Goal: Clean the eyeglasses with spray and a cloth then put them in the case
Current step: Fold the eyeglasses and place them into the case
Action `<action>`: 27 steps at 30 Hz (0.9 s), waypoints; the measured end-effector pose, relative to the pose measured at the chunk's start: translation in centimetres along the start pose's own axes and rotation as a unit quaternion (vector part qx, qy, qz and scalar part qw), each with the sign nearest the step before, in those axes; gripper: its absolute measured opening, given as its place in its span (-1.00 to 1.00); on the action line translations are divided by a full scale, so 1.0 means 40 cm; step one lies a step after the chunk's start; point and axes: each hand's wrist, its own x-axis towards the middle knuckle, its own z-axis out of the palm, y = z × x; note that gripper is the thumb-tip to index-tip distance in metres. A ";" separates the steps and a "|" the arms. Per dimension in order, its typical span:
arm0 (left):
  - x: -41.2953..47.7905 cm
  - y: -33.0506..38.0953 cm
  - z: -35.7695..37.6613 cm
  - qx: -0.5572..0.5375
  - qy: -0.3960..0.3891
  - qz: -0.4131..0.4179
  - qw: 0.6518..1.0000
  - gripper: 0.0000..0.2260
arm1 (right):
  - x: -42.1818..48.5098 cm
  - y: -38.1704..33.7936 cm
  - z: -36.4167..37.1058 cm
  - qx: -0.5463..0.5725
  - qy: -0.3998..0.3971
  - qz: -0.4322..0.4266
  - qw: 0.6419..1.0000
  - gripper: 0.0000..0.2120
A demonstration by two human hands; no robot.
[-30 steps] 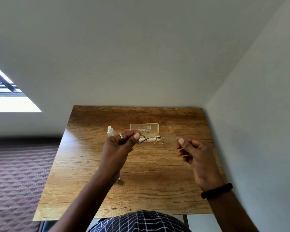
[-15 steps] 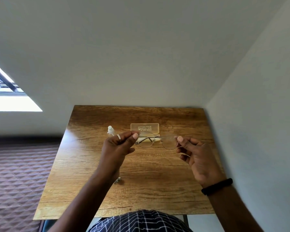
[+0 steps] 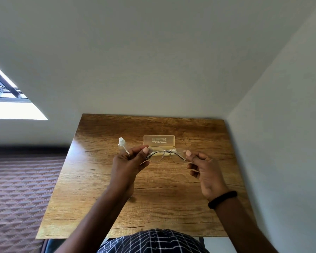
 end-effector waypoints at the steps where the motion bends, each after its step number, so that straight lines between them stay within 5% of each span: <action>1: 0.009 -0.009 0.001 -0.004 0.005 -0.005 1.000 -0.80 | 0.012 0.004 0.003 0.002 0.002 0.008 1.000 -0.82; 11: 0.150 -0.100 0.041 0.007 0.076 -0.035 0.996 -0.75 | 0.193 0.044 0.030 -0.027 0.036 0.049 0.998 -0.92; 27: 0.309 -0.235 0.051 0.198 0.183 -0.036 0.962 -0.90 | 0.383 0.172 0.032 -0.110 0.050 0.098 0.988 -0.89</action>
